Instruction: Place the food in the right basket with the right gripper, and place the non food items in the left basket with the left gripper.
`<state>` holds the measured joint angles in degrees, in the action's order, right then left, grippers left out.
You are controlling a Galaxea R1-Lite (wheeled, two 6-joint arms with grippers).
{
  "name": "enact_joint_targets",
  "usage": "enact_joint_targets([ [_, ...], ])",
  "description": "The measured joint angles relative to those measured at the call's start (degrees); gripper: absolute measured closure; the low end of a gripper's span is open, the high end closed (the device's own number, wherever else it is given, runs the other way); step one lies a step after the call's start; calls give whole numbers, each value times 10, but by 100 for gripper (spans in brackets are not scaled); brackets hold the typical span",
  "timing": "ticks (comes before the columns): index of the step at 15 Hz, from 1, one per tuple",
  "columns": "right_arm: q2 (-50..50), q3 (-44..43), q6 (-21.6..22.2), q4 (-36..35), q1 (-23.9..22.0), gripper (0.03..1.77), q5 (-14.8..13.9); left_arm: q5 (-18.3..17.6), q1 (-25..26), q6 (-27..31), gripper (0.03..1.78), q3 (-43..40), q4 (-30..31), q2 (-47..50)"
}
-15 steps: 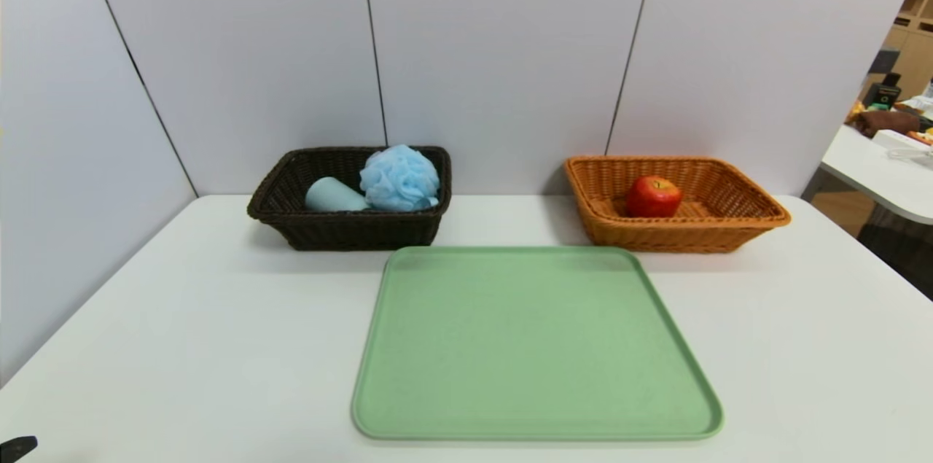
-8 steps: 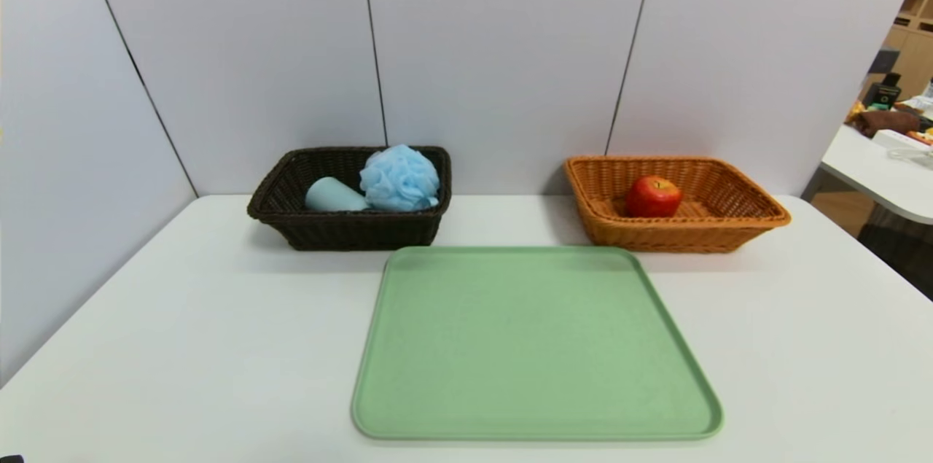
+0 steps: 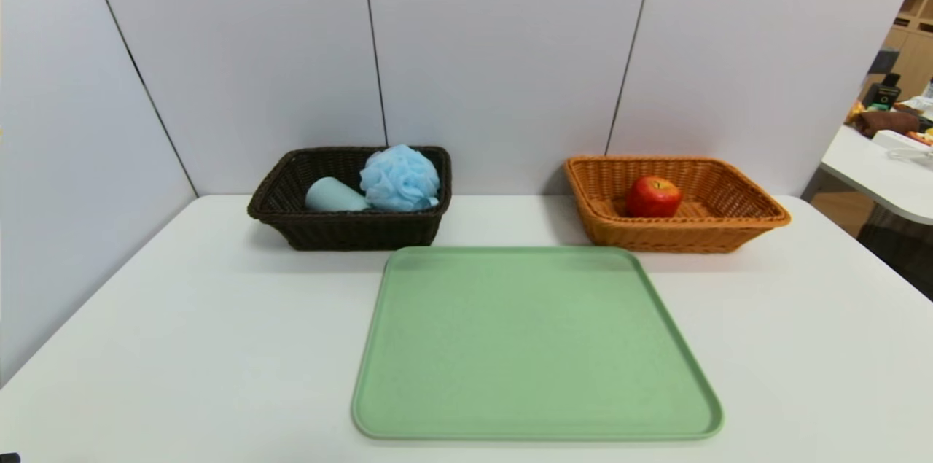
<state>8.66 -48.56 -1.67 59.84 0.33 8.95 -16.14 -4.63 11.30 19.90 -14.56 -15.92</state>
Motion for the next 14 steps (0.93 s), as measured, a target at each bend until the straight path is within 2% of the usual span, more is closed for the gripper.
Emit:
enact_joint_targets([
  [2, -12, 5, 0, -10, -3, 11, 3, -3, 14, 0, 12, 10, 1, 0],
  [5, -15, 18, 0, -44, -4, 11, 7, -37, 40, -1, 12, 9, -4, 10],
  [8, -21, 44, 0, -72, -3, 11, 6, -44, 44, 2, 12, -10, 0, 32],
  [10, -37, 91, 1, -117, -3, 11, 2, -44, 46, 5, 12, -33, 6, 56],
  [12, -61, 148, 2, -178, -3, 11, -2, -42, 46, 3, 12, -73, 46, 82],
  [14, -76, 193, 5, -241, -3, 11, -21, -28, 46, -1, 12, -112, 127, 98],
])
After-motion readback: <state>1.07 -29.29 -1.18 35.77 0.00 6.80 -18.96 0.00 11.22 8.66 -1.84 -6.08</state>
